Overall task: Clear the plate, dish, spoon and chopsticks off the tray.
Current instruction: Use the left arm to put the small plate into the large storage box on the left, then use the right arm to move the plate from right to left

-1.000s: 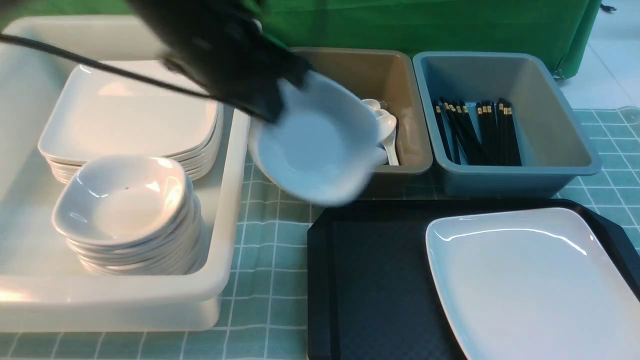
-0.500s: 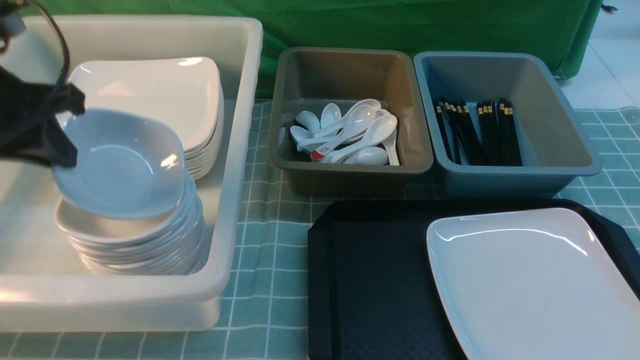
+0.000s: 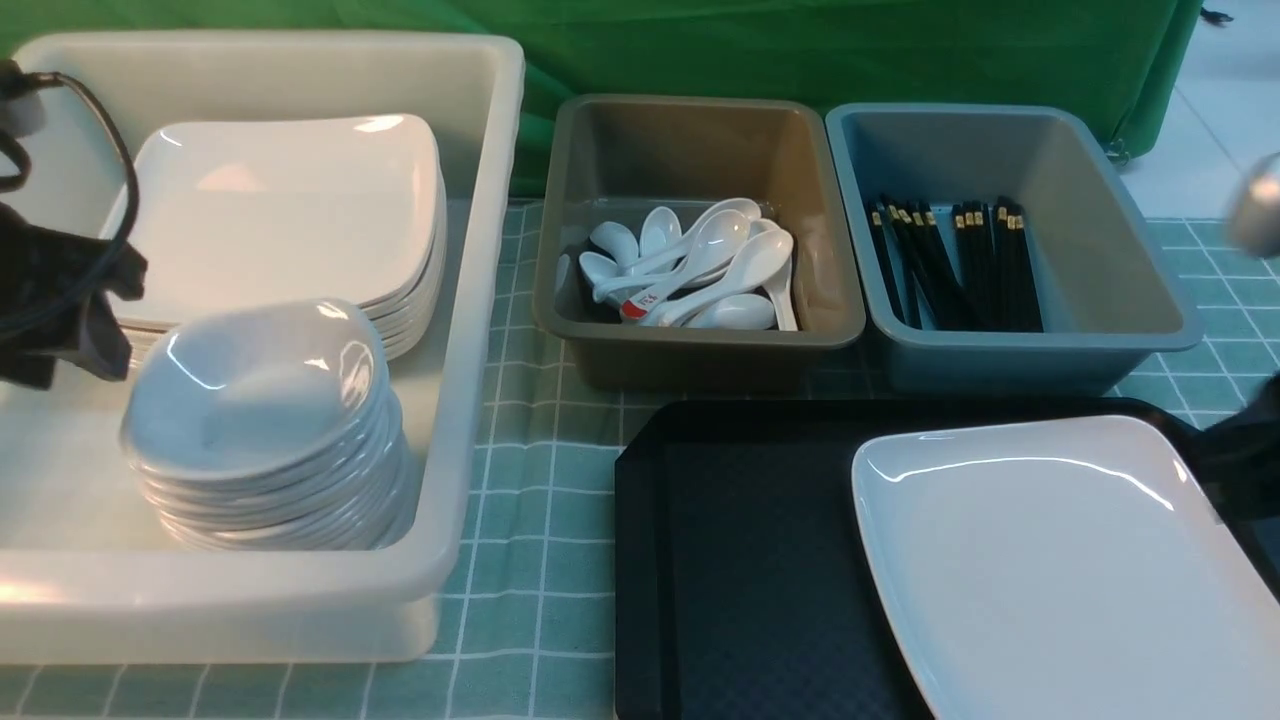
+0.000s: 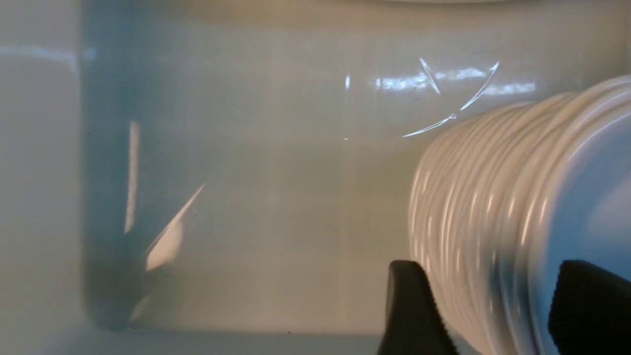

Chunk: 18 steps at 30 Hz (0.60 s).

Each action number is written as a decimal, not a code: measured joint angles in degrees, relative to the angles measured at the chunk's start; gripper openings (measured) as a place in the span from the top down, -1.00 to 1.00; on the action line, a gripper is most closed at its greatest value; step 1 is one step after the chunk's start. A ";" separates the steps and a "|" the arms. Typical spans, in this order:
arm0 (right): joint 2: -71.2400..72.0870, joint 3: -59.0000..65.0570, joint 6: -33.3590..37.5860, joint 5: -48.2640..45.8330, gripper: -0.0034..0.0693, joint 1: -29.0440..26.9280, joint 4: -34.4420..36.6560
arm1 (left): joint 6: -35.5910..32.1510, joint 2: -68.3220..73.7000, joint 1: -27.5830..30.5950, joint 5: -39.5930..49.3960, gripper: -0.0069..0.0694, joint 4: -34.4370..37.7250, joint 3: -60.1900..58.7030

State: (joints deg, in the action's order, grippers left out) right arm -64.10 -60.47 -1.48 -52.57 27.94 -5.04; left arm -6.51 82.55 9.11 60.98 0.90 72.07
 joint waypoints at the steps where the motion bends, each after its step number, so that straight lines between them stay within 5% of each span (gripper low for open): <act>1: -2.06 -0.05 0.57 0.00 0.17 0.37 0.09 | 0.00 -0.77 0.00 0.13 -0.27 -0.51 0.00; 6: -15.48 -0.18 -1.20 1.34 -0.55 4.24 -1.74 | -0.13 -6.95 0.00 0.52 -0.23 0.89 0.11; 8: -18.17 -0.18 -2.49 2.29 -0.64 4.99 -2.87 | -0.47 -8.93 0.00 0.79 -0.11 2.21 0.11; 13: -30.87 -0.35 -7.15 9.78 -0.71 8.50 -6.82 | -2.09 -16.72 0.00 1.48 0.64 6.51 0.16; 18: -37.79 -0.39 -11.11 15.14 -0.71 9.33 -8.15 | -2.55 -20.83 0.00 1.53 0.80 6.83 0.16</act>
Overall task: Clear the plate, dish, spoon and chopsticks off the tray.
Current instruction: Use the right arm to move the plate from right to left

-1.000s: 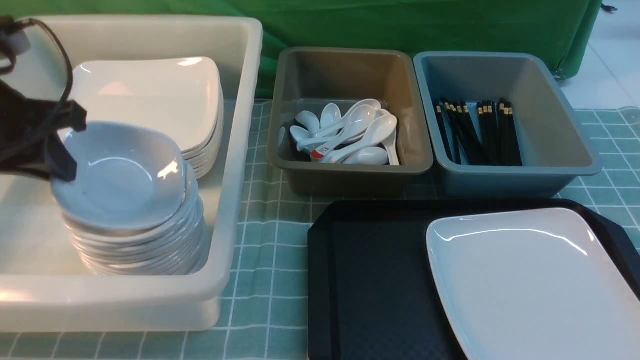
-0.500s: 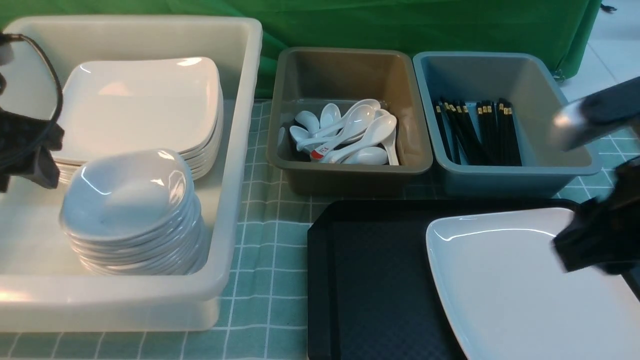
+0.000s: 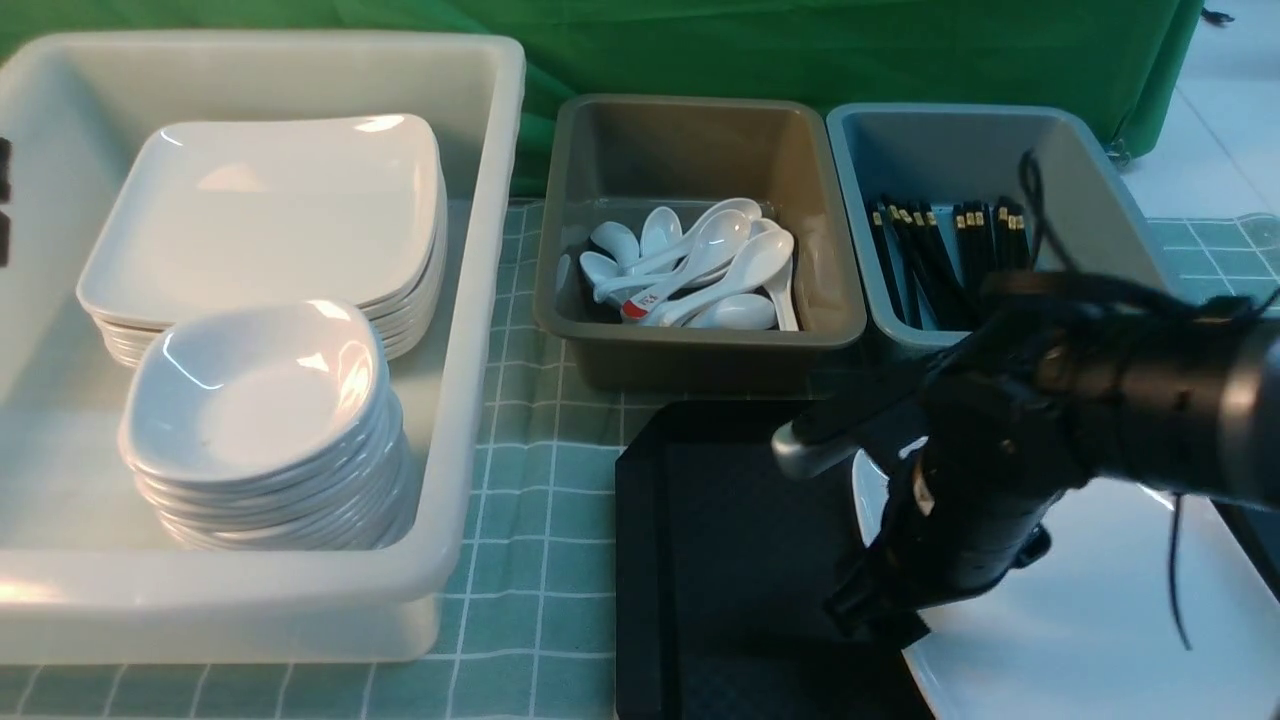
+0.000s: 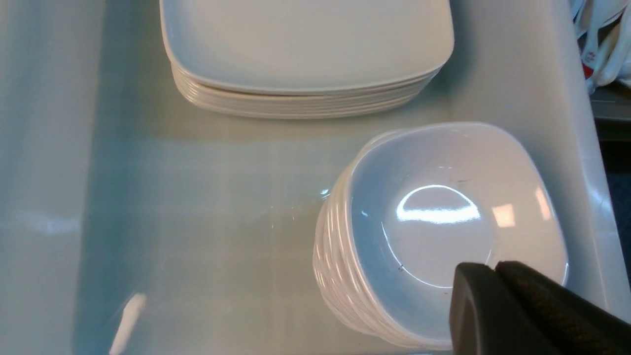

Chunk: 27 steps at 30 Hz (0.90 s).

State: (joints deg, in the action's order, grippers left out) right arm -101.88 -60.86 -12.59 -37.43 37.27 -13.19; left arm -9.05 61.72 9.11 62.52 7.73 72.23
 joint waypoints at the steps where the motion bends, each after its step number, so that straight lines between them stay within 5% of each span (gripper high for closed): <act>1: -1.21 0.00 -0.23 0.49 -0.71 0.05 -0.09 | 0.00 -0.13 0.00 0.00 0.81 0.06 0.00; 8: -2.99 -0.40 -1.72 1.09 -0.69 0.11 -0.51 | -0.11 -0.32 0.00 0.37 0.82 1.44 0.00; 10: -3.11 -0.47 -1.89 1.21 -0.52 0.11 -0.36 | -0.17 -0.32 0.00 0.37 0.82 1.60 0.00; 15: -3.21 -0.84 -2.31 1.57 0.34 0.59 0.29 | -0.17 -0.32 0.00 0.37 0.82 2.09 0.00; 27: 0.34 -0.42 -2.62 0.12 0.54 8.72 -0.88 | -0.17 -0.32 0.00 0.37 0.82 2.78 0.00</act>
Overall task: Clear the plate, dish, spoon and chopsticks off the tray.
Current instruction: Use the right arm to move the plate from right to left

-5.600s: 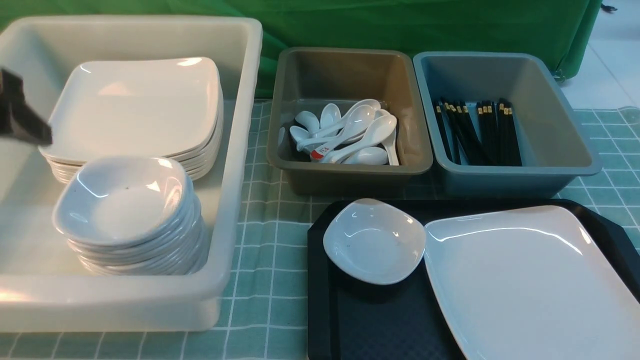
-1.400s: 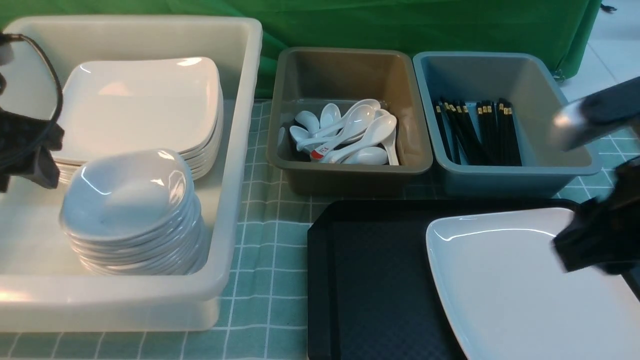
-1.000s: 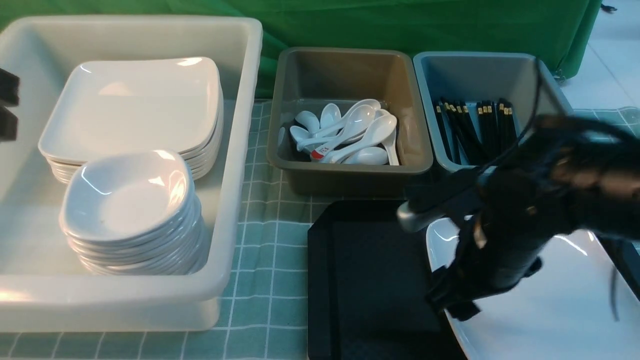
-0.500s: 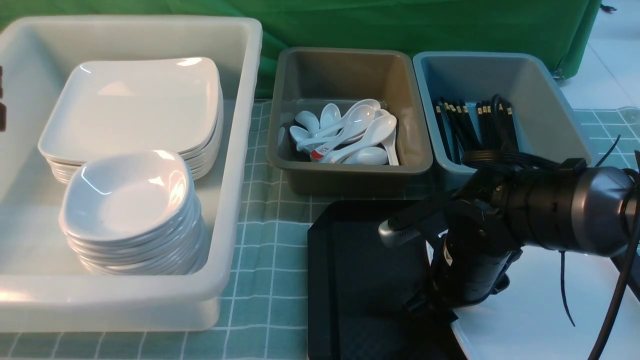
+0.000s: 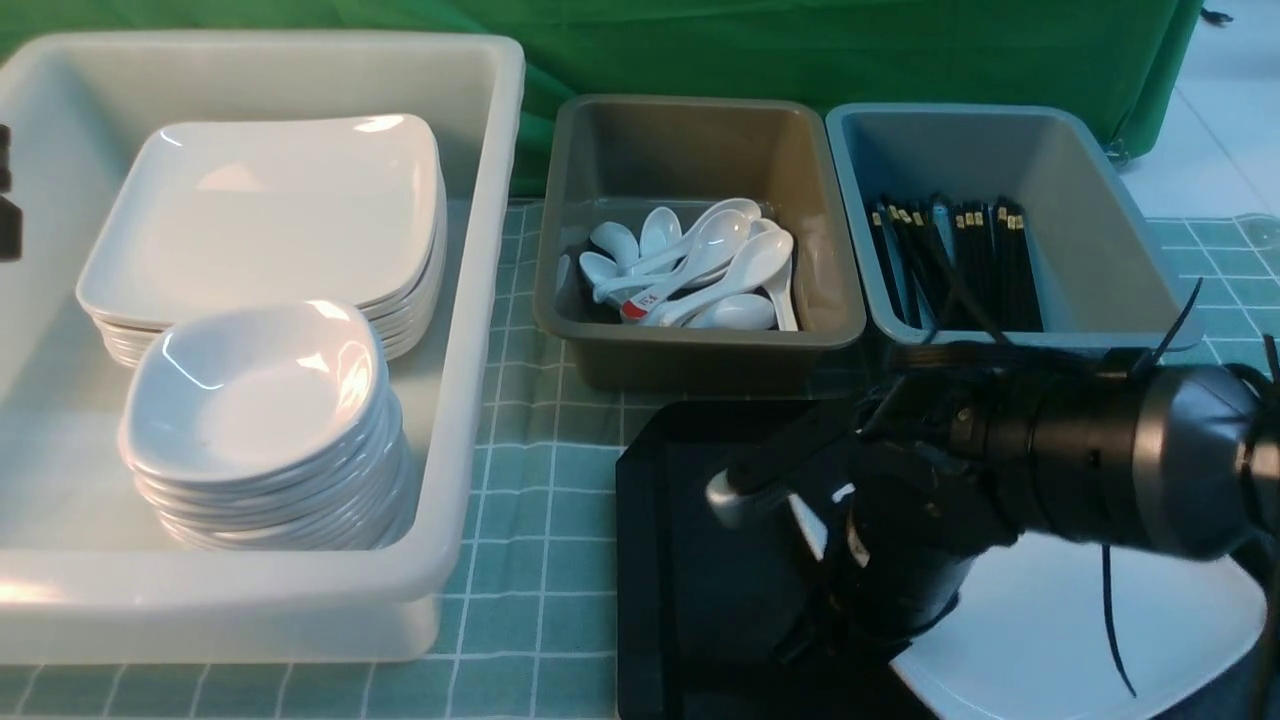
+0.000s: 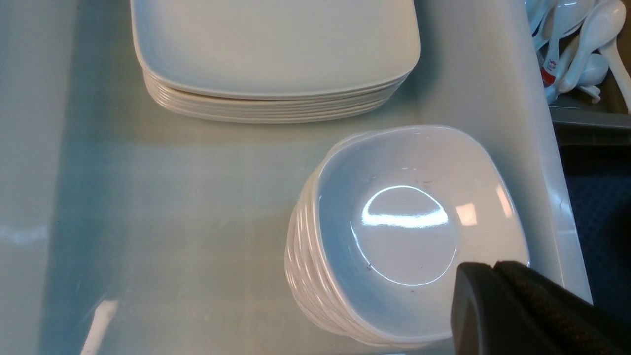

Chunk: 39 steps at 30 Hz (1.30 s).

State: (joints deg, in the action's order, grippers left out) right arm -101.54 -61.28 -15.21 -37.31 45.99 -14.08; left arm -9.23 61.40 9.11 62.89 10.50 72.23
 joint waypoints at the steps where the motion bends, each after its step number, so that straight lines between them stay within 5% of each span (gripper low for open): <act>1: 0.76 0.00 -0.24 0.20 0.56 1.31 0.00 | 0.00 0.00 0.00 0.00 0.82 0.00 0.00; 12: 4.68 0.00 -0.24 -0.45 0.62 11.36 0.05 | -0.18 0.00 0.00 0.00 0.82 0.14 0.00; 30: 5.24 1.81 2.34 -3.67 0.68 11.41 -0.92 | -0.25 0.00 0.00 -1.11 0.82 1.30 0.00; 39: 1.48 4.42 1.26 -3.06 0.52 11.36 0.03 | -0.25 0.00 0.00 -1.11 0.80 1.57 0.00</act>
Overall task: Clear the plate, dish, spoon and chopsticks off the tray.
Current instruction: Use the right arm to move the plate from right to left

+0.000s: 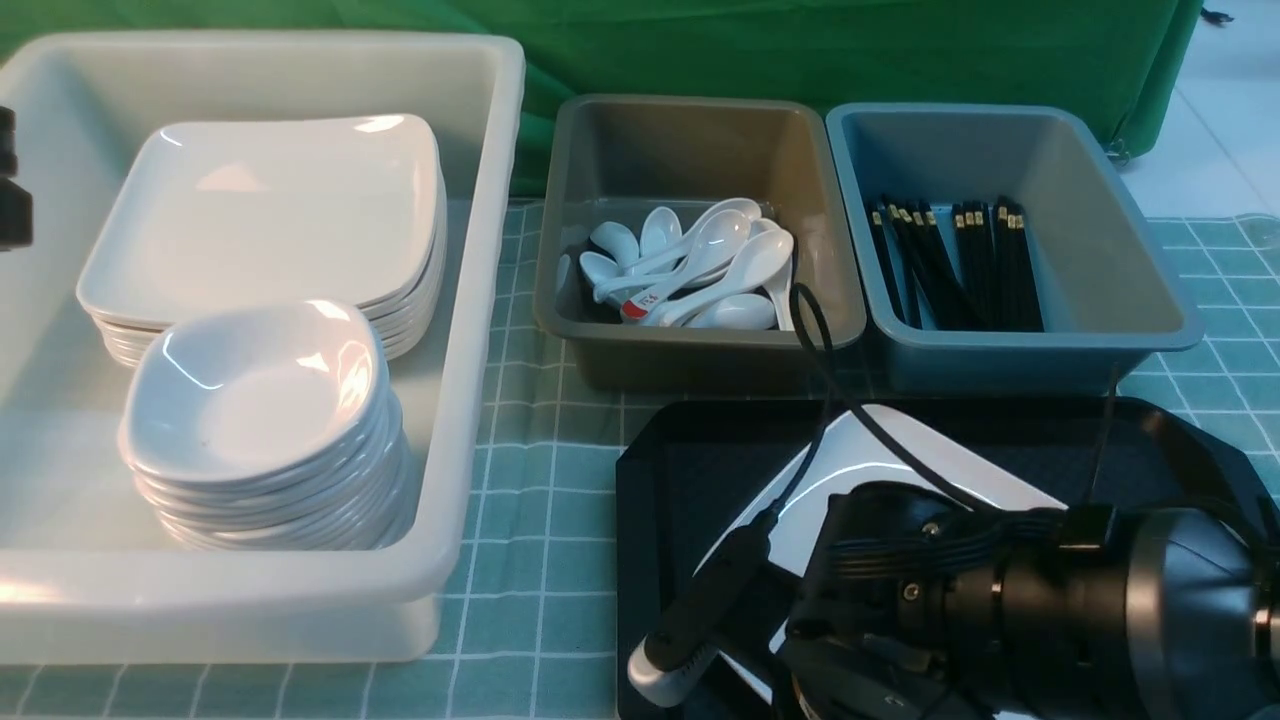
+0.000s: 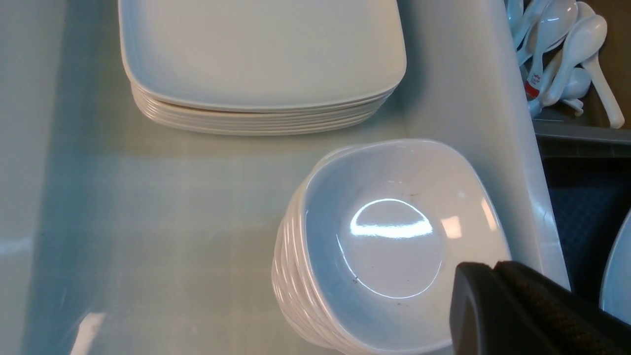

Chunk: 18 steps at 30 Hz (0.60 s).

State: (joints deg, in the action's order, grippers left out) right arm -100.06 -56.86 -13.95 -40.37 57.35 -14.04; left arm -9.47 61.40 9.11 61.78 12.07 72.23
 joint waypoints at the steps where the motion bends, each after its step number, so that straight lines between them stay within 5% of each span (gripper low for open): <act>1: 0.00 0.00 -0.33 0.00 0.46 0.00 0.36 | 0.00 0.00 0.00 0.00 0.80 0.05 0.00; 6: 0.53 0.00 -0.55 -3.40 -0.35 0.00 1.26 | 0.00 0.00 0.00 0.00 0.80 0.05 0.00; 10: 4.33 0.00 -0.62 -6.15 -0.54 0.00 1.05 | 0.00 0.00 0.00 0.00 0.80 0.05 0.00; 12: 10.03 0.00 -2.18 -7.60 -0.42 -0.19 -1.70 | 0.00 0.00 0.00 0.00 0.80 0.05 0.00; 16: 18.19 0.00 -3.52 -9.89 0.23 -6.29 -4.83 | 0.00 0.00 0.00 0.11 0.80 0.05 0.00; 18: 22.41 0.00 0.21 -10.33 0.69 -19.43 -2.24 | 0.00 0.00 0.00 0.29 0.80 0.92 0.00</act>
State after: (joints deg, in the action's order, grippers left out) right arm -77.66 -56.86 -13.74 -50.70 37.93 -16.28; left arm -9.47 61.40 9.11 62.08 12.99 72.23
